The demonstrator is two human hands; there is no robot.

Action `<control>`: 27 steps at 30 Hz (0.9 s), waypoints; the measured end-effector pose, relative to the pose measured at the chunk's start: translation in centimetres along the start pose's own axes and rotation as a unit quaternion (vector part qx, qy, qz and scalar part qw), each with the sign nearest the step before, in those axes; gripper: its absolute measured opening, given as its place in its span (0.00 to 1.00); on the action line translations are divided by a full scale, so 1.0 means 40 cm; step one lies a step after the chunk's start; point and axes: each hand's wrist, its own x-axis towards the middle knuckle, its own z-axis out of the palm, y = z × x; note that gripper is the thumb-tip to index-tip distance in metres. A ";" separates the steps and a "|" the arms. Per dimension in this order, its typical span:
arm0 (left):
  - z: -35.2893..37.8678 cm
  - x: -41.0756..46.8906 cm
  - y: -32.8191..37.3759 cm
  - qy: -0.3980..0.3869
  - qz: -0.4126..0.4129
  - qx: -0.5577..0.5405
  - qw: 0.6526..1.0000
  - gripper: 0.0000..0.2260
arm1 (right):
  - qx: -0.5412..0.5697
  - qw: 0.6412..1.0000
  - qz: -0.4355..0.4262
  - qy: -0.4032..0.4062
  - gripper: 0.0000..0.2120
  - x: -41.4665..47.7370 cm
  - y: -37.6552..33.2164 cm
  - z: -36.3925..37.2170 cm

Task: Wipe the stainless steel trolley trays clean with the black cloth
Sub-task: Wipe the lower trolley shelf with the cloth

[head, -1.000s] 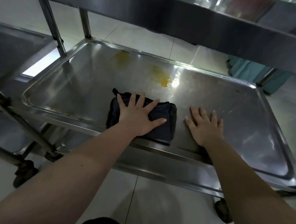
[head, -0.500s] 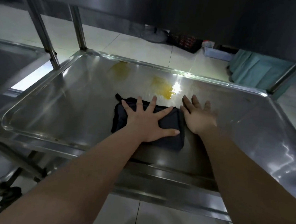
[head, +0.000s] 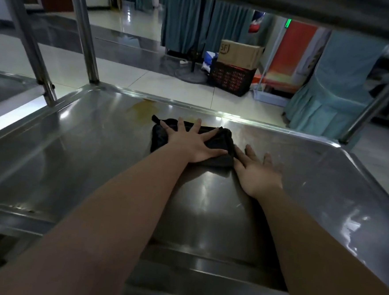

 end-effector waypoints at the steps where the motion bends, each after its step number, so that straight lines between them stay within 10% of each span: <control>1: 0.003 -0.036 -0.007 -0.012 0.003 0.000 1.000 0.37 | 0.004 1.000 -0.002 0.000 0.23 -0.004 -0.001 -0.001; 11: 0.055 -0.437 -0.028 -0.025 0.045 0.064 0.997 0.37 | -0.003 1.000 -0.007 -0.010 0.26 -0.039 -0.019 -0.024; 17: 0.067 -0.455 0.031 -0.031 -0.019 0.039 0.999 0.35 | 0.017 0.995 0.014 -0.095 0.27 -0.020 -0.035 -0.065; 27: 0.039 -0.210 -0.068 -0.020 -0.061 -0.016 0.998 0.40 | -0.019 1.000 -0.007 -0.011 0.25 -0.025 -0.046 0.006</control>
